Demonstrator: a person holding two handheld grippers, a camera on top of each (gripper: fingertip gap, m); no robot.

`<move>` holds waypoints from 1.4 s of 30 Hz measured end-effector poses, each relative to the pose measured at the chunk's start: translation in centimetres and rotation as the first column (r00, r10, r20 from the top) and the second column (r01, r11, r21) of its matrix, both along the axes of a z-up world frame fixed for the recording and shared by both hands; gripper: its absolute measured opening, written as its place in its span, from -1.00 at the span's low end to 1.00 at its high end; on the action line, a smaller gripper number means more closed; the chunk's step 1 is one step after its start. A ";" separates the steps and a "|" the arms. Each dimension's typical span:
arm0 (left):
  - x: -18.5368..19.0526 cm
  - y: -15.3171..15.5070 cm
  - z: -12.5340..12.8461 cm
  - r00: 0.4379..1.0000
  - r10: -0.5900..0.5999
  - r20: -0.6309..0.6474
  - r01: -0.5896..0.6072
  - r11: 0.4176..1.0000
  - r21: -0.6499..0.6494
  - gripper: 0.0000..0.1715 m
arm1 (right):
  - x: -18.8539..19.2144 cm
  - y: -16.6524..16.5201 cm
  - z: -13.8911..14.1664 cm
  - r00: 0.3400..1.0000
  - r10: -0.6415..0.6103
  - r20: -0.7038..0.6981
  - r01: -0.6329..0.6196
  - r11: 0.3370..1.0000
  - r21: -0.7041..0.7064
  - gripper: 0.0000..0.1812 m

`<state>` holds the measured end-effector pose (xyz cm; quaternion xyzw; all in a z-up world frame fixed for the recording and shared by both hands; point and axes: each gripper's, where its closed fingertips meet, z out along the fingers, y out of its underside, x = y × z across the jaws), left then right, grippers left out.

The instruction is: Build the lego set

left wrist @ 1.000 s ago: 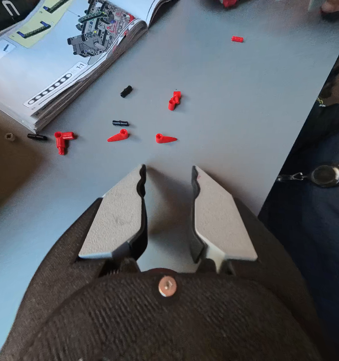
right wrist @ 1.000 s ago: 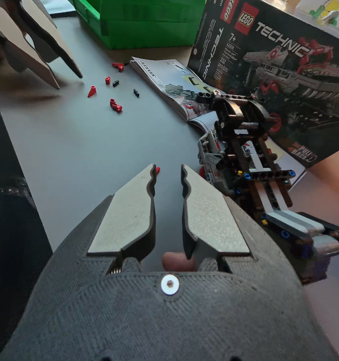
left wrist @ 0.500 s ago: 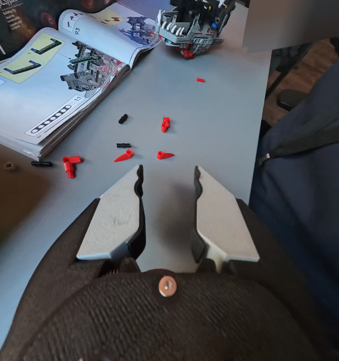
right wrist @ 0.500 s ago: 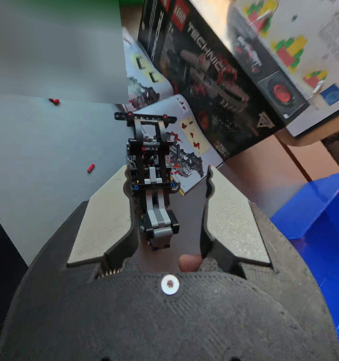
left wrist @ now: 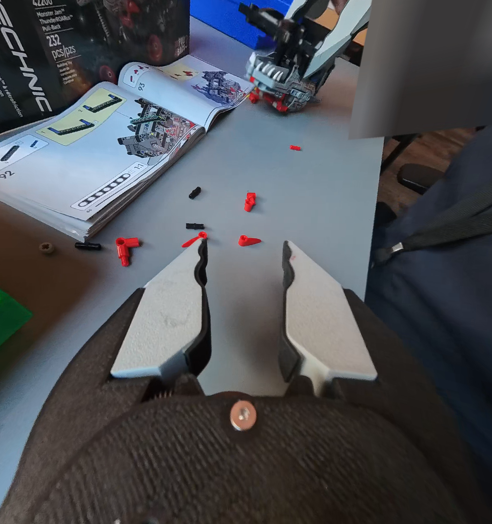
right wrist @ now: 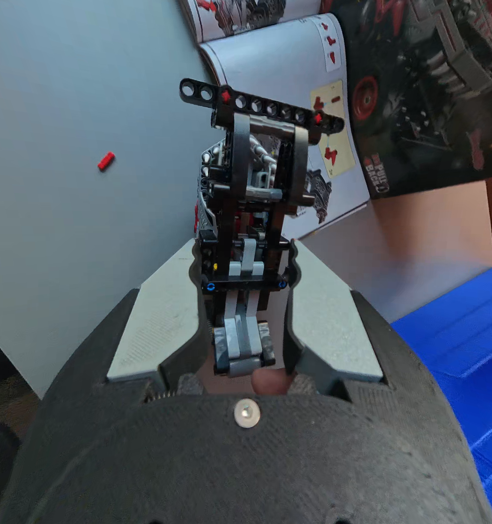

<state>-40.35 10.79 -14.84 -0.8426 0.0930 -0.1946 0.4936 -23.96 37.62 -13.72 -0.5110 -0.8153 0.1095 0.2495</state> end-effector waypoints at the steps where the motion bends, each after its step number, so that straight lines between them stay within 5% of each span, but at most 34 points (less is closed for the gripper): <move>1: 0.1 -0.1 0.0 1.000 0.000 0.003 0.000 1.000 -0.002 -0.42 | 0.6 0.4 0.0 1.000 -0.004 0.005 0.004 1.000 0.009 -0.36; 12: -0.2 -0.1 -0.2 0.999 0.029 -0.021 -0.030 1.000 -0.008 -0.40 | 3.9 1.6 2.3 0.992 -0.046 -0.115 0.046 0.999 -0.001 -0.38; 18: -0.4 -0.1 0.2 0.999 0.040 -0.008 -0.040 0.999 0.016 -0.42 | 3.9 -4.7 5.6 0.934 0.011 -0.356 -0.065 0.988 -0.140 -0.53; 23: -0.3 -0.1 -0.1 0.999 0.034 -0.016 -0.034 0.999 -0.002 -0.42 | 2.4 -10.2 2.5 0.919 0.072 -0.388 -0.181 0.951 -0.251 -0.54; 28: -0.5 -0.1 0.2 0.999 0.044 0.007 -0.044 0.999 0.015 -0.43 | 0.6 -11.0 -0.2 0.897 0.052 -0.439 -0.191 0.941 -0.279 -0.60; 42: -2.3 -0.2 1.7 0.987 0.160 0.019 -0.161 0.981 0.112 -0.45 | -1.8 -10.8 2.4 0.696 -0.040 -0.717 -0.259 0.917 -0.303 -0.62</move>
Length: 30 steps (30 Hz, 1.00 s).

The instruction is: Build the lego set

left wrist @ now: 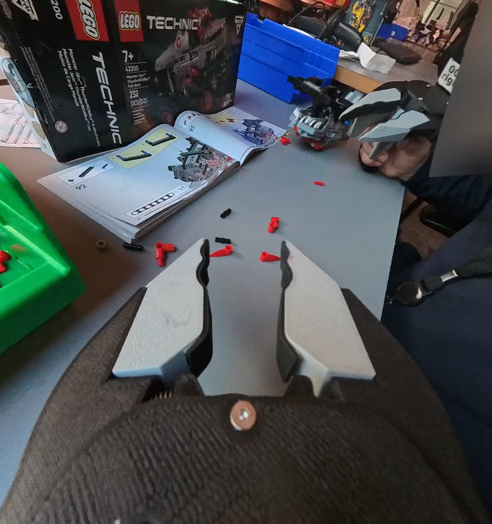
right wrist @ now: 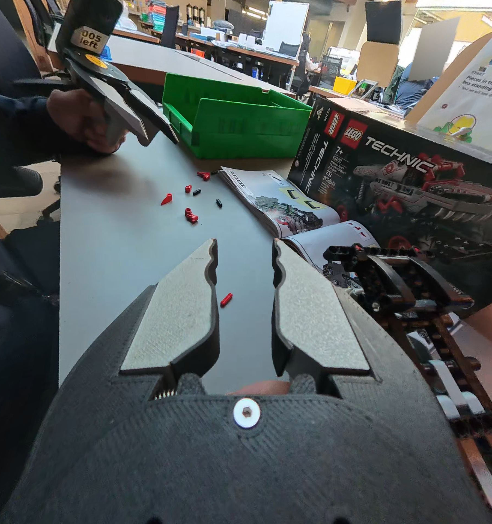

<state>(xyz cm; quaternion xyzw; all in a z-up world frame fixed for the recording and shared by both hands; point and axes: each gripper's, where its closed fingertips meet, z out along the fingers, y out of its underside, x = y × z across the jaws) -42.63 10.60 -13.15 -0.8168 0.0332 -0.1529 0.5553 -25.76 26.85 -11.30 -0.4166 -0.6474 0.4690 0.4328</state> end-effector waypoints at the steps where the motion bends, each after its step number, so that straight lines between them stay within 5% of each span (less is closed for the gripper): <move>1: -0.1 0.0 0.1 1.000 0.003 0.004 -0.003 1.000 0.003 -0.45 | 0.0 0.1 0.0 1.000 -0.001 0.003 0.001 1.000 -0.006 -0.62; 23: 0.0 0.1 -0.1 1.000 -0.007 0.023 0.007 1.000 -0.017 -0.44 | 0.1 0.2 0.3 1.000 -0.012 -0.020 0.012 1.000 -0.003 -0.63; 30: 4.5 2.1 -1.6 0.991 -0.130 -0.028 0.126 0.984 -0.124 -0.52 | 0.1 0.1 0.2 1.000 -0.013 -0.020 0.013 1.000 0.010 -0.64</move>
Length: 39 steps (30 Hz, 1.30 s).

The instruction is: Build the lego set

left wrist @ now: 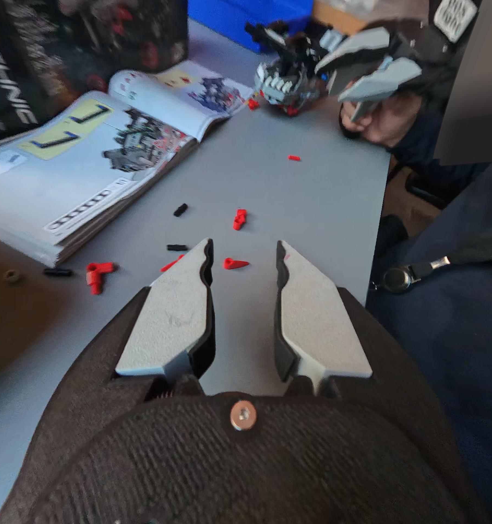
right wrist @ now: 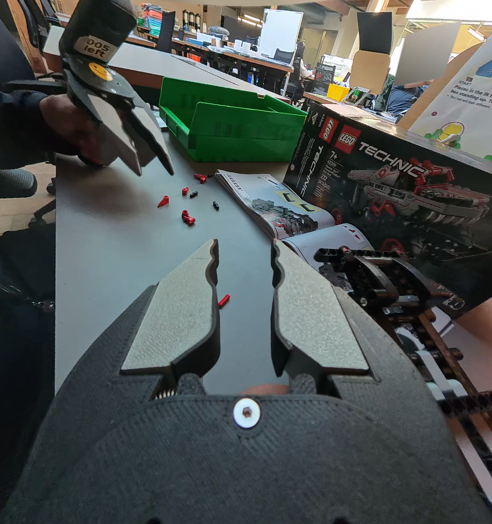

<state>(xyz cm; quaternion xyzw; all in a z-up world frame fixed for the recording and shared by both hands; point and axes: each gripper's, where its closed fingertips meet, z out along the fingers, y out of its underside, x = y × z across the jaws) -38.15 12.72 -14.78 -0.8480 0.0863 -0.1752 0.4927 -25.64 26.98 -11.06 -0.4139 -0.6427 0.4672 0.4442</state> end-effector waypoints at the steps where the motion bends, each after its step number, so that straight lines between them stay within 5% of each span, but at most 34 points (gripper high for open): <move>1: 0.8 0.3 -0.5 0.999 -0.025 -0.026 0.024 0.999 -0.034 -0.51 | 0.0 0.0 0.0 1.000 -0.001 0.000 0.001 1.000 0.000 -0.64; 10: 2.3 1.9 -1.7 0.983 -0.064 -0.171 0.042 0.991 -0.131 -0.50 | 0.7 0.0 -0.3 1.000 -0.020 0.016 0.019 1.000 0.022 -0.68; 23: -5.4 -2.7 -2.3 0.951 0.240 -0.193 -0.272 0.949 -0.160 -0.55 | 1.3 0.2 -0.5 0.999 -0.019 0.038 0.020 1.000 -0.016 -0.67; 29: -9.5 -0.8 -2.2 0.881 0.380 -0.281 -0.430 0.892 -0.143 -0.59 | 1.2 0.4 -0.5 0.999 -0.020 0.041 0.022 0.999 -0.035 -0.68; 39: -10.4 1.4 -4.1 0.892 0.349 -0.288 -0.421 0.874 -0.245 -0.66 | 1.3 0.3 -0.4 0.999 -0.018 0.034 0.019 0.999 -0.025 -0.68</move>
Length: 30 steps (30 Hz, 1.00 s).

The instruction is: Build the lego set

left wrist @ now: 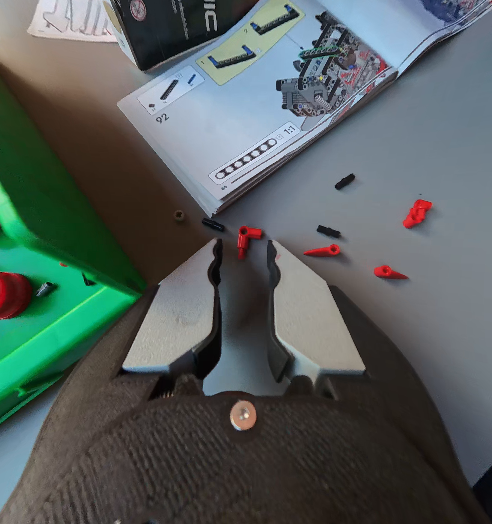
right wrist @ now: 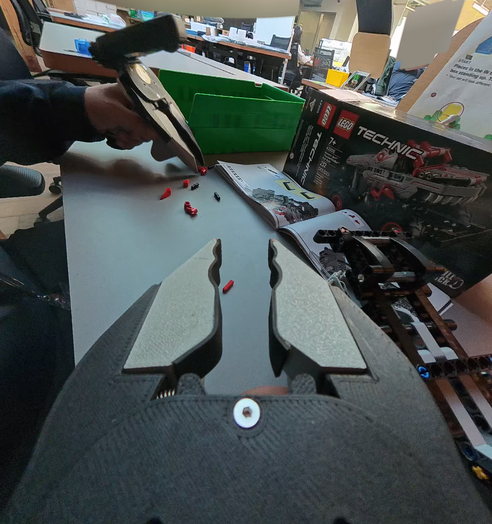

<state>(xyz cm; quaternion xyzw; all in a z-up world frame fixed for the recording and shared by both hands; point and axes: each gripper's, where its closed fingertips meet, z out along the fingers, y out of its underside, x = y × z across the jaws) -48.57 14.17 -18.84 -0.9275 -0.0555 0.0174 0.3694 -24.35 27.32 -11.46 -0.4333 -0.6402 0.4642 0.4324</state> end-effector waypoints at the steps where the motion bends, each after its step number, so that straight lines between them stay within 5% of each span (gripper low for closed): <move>1: -0.1 0.0 -0.3 1.000 0.002 -0.003 -0.002 1.000 -0.015 -0.67 | 0.0 0.0 0.0 1.000 0.002 -0.002 -0.002 1.000 -0.003 -0.68; 6: -0.4 0.5 -0.4 1.000 0.005 -0.006 -0.005 1.000 0.001 -0.84 | 0.1 0.0 0.2 1.000 0.012 -0.010 -0.012 1.000 -0.017 -0.69; 13: 0.6 0.7 0.2 1.000 -0.027 0.003 0.026 0.999 0.020 -0.85 | 0.1 -0.1 0.3 1.000 0.021 -0.018 -0.022 1.000 -0.016 -0.69; 19: 11.6 5.3 4.7 0.941 -0.320 0.106 0.300 0.938 0.173 -0.85 | 0.0 -0.5 0.1 1.000 0.029 -0.011 -0.029 1.000 0.011 -0.70; 23: 17.0 7.1 2.2 0.906 -0.422 0.045 0.420 0.907 0.038 -0.86 | 0.1 -0.4 0.2 1.000 0.019 -0.023 -0.019 1.000 0.024 -0.70; 30: 17.5 7.3 -0.6 0.926 -0.378 0.010 0.378 0.925 -0.045 -0.86 | 0.1 -1.0 -0.2 1.000 0.022 -0.011 -0.021 0.997 0.080 -0.71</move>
